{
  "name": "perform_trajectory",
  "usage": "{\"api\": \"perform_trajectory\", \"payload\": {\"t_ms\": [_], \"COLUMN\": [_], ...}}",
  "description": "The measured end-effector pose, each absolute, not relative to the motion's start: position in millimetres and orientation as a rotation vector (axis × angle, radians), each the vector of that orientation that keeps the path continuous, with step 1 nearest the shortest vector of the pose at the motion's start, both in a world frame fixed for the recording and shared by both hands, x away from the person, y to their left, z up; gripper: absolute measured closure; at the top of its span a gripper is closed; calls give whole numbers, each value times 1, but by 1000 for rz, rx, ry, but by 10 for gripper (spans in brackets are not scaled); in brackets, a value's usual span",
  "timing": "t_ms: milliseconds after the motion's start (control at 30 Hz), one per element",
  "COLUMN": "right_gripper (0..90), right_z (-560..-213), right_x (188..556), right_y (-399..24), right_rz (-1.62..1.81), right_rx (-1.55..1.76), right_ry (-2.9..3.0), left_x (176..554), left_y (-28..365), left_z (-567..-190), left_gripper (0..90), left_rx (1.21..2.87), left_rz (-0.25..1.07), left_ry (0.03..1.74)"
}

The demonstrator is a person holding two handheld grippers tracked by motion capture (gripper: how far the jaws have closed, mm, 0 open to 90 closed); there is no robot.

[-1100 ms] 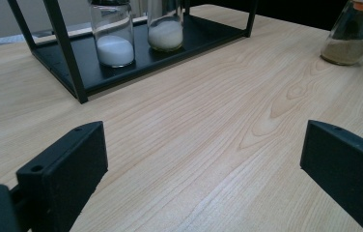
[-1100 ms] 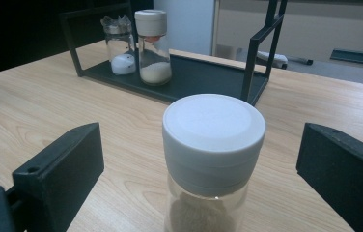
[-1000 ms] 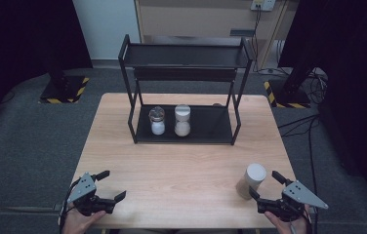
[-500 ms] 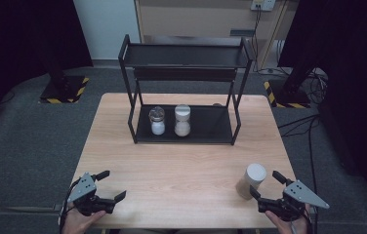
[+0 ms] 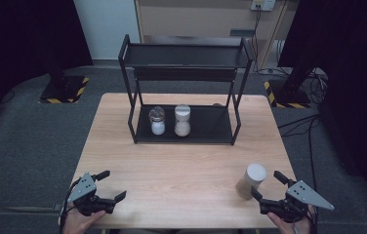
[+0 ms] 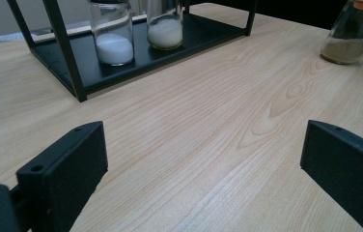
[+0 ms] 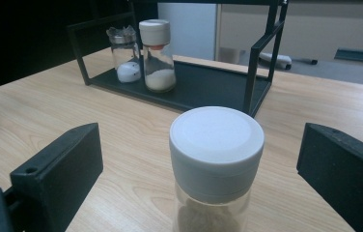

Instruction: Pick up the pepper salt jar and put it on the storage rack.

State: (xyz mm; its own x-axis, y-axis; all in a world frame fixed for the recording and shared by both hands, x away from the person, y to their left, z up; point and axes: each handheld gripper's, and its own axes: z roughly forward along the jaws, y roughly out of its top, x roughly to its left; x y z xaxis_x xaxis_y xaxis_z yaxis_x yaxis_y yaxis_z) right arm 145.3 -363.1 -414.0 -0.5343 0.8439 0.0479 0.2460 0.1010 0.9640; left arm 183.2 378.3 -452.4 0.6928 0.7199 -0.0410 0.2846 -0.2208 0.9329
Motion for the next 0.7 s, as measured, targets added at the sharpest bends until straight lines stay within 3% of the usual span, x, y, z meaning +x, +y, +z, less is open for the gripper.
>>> {"api": "perform_trajectory", "payload": {"t_ms": [700], "right_gripper": [44], "right_z": [-397], "right_x": [167], "right_y": [-359], "right_rz": [1407], "right_rx": [1120], "right_ry": [1927], "left_x": [183], "left_y": [378], "left_z": [-452], "left_gripper": [17], "left_rx": [1803], "left_rz": [494], "left_ry": [797]}}
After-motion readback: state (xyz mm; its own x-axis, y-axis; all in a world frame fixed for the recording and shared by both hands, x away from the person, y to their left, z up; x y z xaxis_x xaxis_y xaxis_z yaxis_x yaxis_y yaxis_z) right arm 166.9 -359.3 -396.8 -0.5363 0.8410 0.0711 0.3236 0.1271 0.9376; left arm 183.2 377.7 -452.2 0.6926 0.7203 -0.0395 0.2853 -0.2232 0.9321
